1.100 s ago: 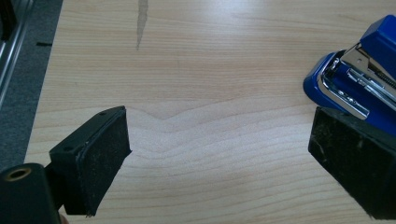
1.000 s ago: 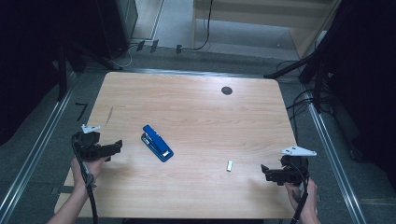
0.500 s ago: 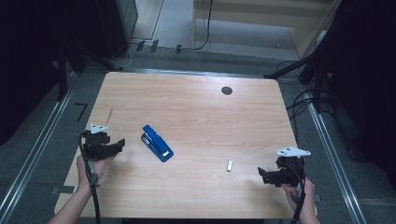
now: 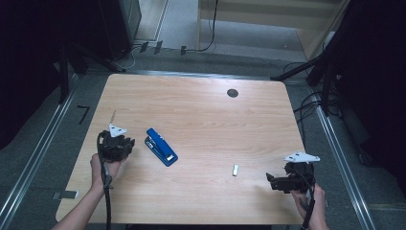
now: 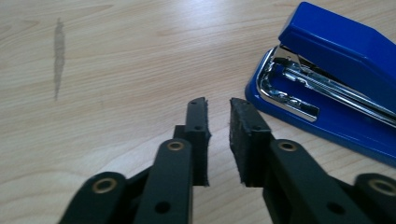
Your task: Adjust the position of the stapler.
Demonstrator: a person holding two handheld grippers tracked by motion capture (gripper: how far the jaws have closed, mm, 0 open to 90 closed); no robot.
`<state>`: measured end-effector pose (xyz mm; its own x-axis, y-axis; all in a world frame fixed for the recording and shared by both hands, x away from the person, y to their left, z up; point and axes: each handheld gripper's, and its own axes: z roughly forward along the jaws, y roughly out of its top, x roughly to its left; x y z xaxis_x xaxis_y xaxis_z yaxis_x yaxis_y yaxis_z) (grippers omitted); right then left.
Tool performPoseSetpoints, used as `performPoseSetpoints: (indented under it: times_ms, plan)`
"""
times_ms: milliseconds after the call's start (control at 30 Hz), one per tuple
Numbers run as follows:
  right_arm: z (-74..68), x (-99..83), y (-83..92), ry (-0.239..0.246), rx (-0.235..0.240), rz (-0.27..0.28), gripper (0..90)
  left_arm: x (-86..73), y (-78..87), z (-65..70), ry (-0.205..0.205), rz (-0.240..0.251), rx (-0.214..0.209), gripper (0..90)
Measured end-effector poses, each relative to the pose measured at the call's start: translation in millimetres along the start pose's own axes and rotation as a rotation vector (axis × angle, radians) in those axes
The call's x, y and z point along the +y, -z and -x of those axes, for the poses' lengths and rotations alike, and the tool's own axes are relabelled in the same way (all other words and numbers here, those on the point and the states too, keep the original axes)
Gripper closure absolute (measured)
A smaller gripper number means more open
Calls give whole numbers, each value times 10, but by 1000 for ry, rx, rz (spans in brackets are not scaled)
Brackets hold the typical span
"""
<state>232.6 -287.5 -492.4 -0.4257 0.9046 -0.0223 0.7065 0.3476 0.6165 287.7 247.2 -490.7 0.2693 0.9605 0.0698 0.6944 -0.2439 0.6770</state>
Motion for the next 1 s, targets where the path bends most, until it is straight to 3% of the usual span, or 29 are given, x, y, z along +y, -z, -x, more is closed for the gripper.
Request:
performPoseSetpoints:
  times_ms: [433,700,1000]
  plan:
    - [-21,9,-17,11,0,-5,12,129,-169,114,-13,7,-15,878]
    - [-22,7,-19,14,6,-9,32,180,-323,217,-39,-19,-23,900]
    - [-21,6,-26,18,5,-8,32,204,-368,208,-25,-15,-26,900]
